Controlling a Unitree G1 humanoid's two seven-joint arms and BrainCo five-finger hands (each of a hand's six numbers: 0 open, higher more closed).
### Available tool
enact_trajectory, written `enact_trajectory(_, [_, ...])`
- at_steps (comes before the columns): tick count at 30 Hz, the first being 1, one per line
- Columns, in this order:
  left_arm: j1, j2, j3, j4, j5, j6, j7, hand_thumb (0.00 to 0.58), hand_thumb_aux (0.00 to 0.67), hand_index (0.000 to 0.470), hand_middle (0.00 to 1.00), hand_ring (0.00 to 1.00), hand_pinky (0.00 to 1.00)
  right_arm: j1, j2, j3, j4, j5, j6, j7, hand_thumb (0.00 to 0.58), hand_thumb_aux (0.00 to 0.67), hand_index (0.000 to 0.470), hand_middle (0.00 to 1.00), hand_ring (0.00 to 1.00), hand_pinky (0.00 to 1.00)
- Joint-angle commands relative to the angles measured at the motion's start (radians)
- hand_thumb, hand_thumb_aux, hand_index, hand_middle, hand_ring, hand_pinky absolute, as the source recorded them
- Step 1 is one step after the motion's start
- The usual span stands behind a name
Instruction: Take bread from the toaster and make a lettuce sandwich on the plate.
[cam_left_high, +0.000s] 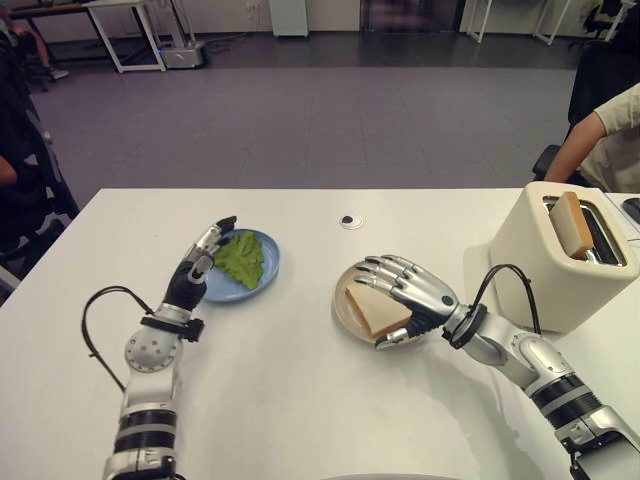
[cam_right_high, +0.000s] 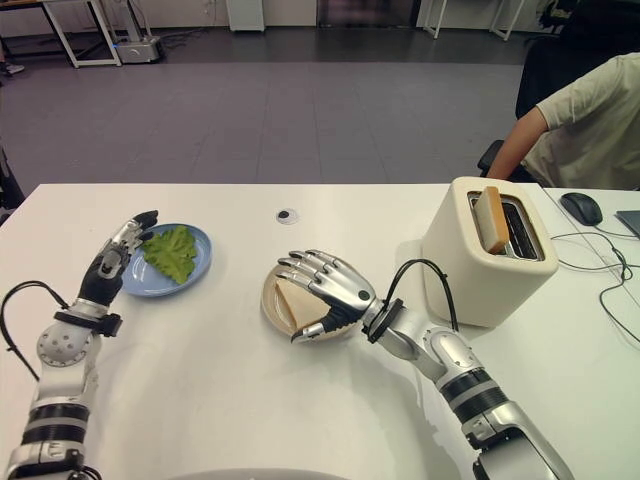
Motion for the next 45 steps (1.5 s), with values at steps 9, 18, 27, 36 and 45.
enact_trajectory(9, [-0.463, 0.176, -0.553, 0.679, 0.838, 0.208, 0.546, 0.000, 0.000, 0.000, 0.00, 0.00, 0.00, -0.008, 0.039, -0.010, 0.087, 0.039, -0.004, -0.013, 0.000, 0.000, 0.000, 0.00, 0.00, 0.00])
enact_trajectory(18, [-0.540, 0.164, -0.651, 0.828, 0.839, 0.230, 0.659, 0.429, 0.328, 0.230, 0.00, 0.00, 0.00, -0.007, 0.048, -0.002, 0.100, 0.019, -0.004, -0.025, 0.000, 0.000, 0.000, 0.00, 0.00, 0.00])
enact_trajectory(27, [-0.545, 0.164, -0.685, 0.834, 0.815, 0.211, 0.697, 0.491, 0.407, 0.286, 0.00, 0.00, 0.00, -0.009, 0.047, 0.001, 0.100, 0.004, 0.001, -0.027, 0.000, 0.000, 0.000, 0.00, 0.00, 0.00])
enact_trajectory(36, [-0.531, 0.183, -0.650, 0.807, 0.741, 0.136, 0.715, 0.580, 0.670, 0.470, 0.00, 0.00, 0.00, -0.010, 0.049, 0.006, 0.109, -0.014, 0.010, -0.041, 0.000, 0.000, 0.000, 0.00, 0.00, 0.00])
enact_trajectory(45, [-0.518, 0.205, -0.669, 0.778, 0.727, 0.117, 0.733, 0.420, 0.318, 0.223, 0.00, 0.00, 0.00, -0.016, 0.052, 0.015, 0.131, -0.025, 0.015, -0.054, 0.000, 0.000, 0.000, 0.00, 0.00, 0.00])
